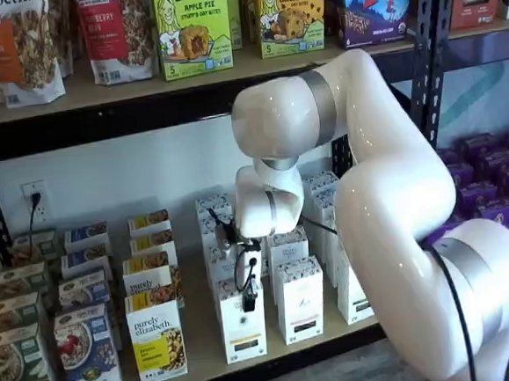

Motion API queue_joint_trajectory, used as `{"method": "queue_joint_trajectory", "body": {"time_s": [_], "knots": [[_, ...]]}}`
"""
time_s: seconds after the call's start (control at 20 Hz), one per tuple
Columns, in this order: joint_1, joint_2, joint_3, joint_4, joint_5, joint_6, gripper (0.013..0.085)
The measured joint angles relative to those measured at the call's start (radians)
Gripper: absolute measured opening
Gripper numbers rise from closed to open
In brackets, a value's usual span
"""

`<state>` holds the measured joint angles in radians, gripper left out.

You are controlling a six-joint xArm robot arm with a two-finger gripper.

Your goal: Pick up the white box with a yellow strip in the middle, on the bottom shelf, the fourth box from the left

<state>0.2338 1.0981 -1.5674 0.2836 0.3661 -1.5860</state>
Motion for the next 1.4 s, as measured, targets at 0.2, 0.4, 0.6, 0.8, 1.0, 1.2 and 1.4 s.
{"method": "queue_joint_trajectory", "body": {"time_s": [0.2, 0.4, 0.6, 0.8, 1.0, 1.2, 1.4], "knots": [[-0.001, 0.001, -0.005, -0.018, 0.009, 0.015, 0.073], [0.0, 0.001, -0.005, -0.023, 0.011, 0.021, 0.073], [0.0, 0.0, -0.002, -0.02, 0.006, 0.019, 0.073], [0.0, -0.002, -0.001, -0.017, 0.011, 0.015, 0.065], [0.001, -0.002, 0.002, -0.019, 0.005, 0.019, 0.057], [0.005, -0.003, 0.005, -0.022, -0.002, 0.024, 0.057], [0.008, -0.006, 0.008, -0.018, 0.002, 0.024, 0.057]]}}
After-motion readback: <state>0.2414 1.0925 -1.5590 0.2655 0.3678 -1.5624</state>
